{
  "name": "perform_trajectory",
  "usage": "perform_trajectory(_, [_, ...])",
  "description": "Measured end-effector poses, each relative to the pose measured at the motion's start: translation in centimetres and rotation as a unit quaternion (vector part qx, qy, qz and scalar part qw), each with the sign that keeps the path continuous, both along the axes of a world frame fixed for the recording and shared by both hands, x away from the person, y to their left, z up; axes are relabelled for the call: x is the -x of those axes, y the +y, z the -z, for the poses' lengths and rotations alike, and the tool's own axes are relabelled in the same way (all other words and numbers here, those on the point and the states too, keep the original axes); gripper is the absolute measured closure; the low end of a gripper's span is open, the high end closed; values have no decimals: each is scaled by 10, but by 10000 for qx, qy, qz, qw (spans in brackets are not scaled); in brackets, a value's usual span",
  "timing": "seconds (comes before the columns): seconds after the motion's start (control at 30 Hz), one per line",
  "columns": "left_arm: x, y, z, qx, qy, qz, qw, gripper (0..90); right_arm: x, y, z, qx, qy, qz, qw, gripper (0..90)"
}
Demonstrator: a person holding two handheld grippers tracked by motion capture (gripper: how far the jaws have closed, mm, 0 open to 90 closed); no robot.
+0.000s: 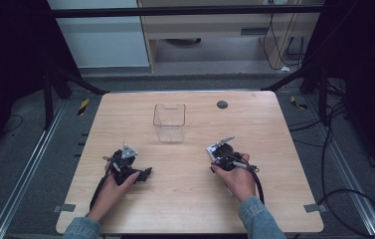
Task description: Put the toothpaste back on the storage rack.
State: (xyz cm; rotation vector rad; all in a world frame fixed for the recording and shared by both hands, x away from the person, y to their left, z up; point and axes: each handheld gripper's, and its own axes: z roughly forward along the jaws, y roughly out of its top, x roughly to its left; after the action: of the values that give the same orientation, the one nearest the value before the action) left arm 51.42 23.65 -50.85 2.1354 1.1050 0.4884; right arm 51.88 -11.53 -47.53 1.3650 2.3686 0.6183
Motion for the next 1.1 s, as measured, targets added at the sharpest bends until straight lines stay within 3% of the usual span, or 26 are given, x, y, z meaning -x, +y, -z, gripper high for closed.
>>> perform_trajectory(0.23, [0,0,0,-1,0,0,10000,0,-3,2,0,105,52,-23,9999,557])
perform_trajectory(0.9, [0,0,0,-2,0,0,10000,0,-9,5,-4,271,219,-108,9993,649])
perform_trajectory(1.1, [0,0,0,-1,0,0,10000,0,-9,5,-3,251,192,-15,9995,631])
